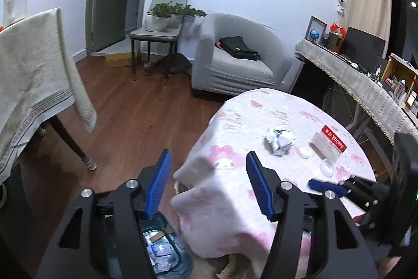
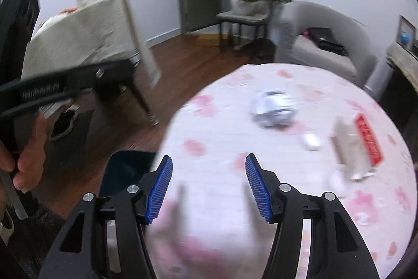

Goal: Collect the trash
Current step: 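Move both open grippers back over the table, then grasp the foil ball with the left gripper while the right grasps the white card backing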

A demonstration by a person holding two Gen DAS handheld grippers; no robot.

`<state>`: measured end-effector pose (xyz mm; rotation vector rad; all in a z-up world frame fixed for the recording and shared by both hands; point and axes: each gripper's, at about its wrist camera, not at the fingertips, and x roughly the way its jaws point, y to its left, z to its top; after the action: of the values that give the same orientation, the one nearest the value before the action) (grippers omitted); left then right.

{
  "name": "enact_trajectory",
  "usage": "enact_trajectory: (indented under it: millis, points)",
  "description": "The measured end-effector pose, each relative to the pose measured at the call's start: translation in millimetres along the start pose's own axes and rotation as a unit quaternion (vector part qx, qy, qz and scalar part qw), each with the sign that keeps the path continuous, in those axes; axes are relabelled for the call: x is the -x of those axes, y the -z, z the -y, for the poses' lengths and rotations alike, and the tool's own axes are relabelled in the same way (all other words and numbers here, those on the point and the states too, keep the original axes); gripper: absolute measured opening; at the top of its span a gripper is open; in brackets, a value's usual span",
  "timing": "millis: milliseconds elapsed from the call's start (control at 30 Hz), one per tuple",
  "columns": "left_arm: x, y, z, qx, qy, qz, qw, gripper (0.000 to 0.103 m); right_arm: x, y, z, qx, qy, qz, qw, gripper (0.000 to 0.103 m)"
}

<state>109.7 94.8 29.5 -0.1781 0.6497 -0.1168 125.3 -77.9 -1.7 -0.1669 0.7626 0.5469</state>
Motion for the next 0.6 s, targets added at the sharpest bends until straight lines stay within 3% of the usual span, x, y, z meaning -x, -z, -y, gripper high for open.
enact_trajectory:
  millis: [167, 600]
  points:
    - [-14.8, -5.2, 18.1, -0.006, 0.013, 0.004, 0.9999, 0.067, 15.2, 7.5, 41.0, -0.024, 0.020, 0.013, 0.999, 0.059]
    - [-72.1, 1.6, 73.5, -0.012, 0.036, -0.032, 0.9988, 0.071, 46.7, 24.8, 144.8, -0.098, 0.058, 0.042, 0.993, 0.059]
